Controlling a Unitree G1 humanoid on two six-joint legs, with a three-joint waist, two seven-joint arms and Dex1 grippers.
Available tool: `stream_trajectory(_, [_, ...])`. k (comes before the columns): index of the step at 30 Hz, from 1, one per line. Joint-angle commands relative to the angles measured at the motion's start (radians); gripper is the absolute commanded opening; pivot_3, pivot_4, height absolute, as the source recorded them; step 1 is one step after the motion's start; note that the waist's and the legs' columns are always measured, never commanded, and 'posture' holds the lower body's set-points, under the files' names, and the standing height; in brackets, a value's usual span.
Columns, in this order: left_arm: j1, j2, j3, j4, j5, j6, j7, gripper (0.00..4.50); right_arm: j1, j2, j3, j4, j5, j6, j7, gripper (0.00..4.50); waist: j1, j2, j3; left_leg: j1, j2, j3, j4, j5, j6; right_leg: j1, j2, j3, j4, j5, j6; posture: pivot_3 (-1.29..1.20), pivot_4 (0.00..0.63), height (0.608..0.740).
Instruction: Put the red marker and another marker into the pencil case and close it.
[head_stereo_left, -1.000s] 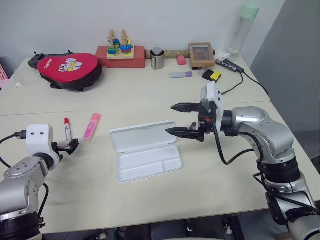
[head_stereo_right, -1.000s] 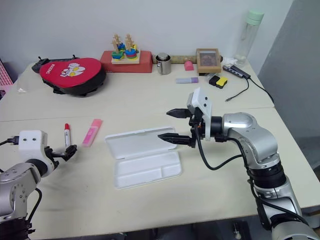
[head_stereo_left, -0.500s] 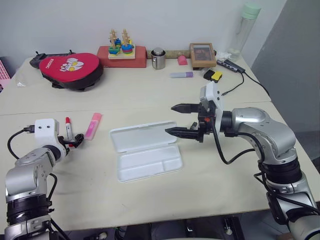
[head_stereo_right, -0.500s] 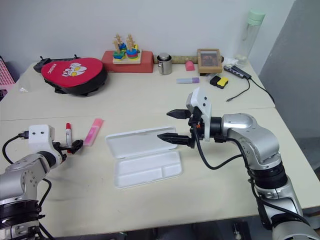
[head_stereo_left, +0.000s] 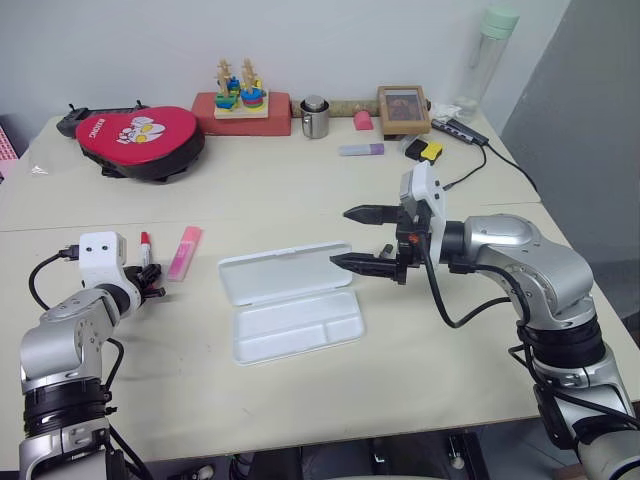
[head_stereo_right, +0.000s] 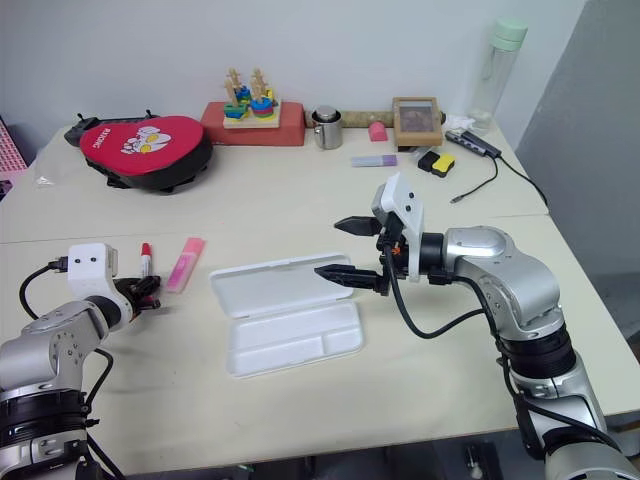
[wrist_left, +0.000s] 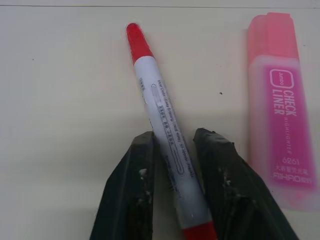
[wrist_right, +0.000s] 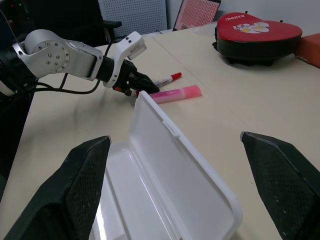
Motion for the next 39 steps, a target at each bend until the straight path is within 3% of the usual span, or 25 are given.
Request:
stream_trajectory(1, [-0.006, 0.005, 0.018, -0.003, 0.004, 0.008, 0.017, 0.43, -0.005, -0.005, -0.014, -0.034, 0.019, -0.015, 0.001, 4.36, -0.001, 0.000, 0.000, 0.000, 0.000, 0.000, 0.000, 0.000, 0.000, 0.000, 0.000, 0.000, 0.000, 0.000, 0.000, 0.00, 0.150, 0.740])
stream_trajectory(19, [0.033, 0.016, 0.055, -0.112, -0.022, 0.061, 0.026, 0.41, 0.011, 0.000, -0.020, -0.037, 0.021, -0.031, 0.000, 4.36, -0.005, 0.000, 0.000, 0.000, 0.000, 0.000, 0.000, 0.000, 0.000, 0.000, 0.000, 0.000, 0.000, 0.000, 0.000, 0.00, 0.150, 0.740])
stream_trajectory(28, [0.107, 0.100, 0.108, -0.309, -0.055, 0.111, -0.035, 0.41, 0.021, -0.001, -0.023, -0.037, 0.022, -0.037, -0.003, 4.36, -0.005, 0.000, 0.000, -0.001, 0.000, 0.000, 0.000, 0.000, 0.000, -0.001, 0.000, 0.000, -0.001, 0.000, 0.001, 0.00, 0.150, 0.740])
stream_trajectory(39, [0.073, 0.248, 0.131, -0.546, -0.186, 0.217, -0.187, 0.41, 0.005, -0.037, -0.039, 0.019, 0.003, -0.072, 0.021, 4.36, -0.004, 0.000, 0.000, -0.002, 0.000, 0.000, 0.000, 0.000, 0.000, 0.000, 0.000, 0.000, -0.002, -0.002, 0.003, 0.00, 0.150, 0.740])
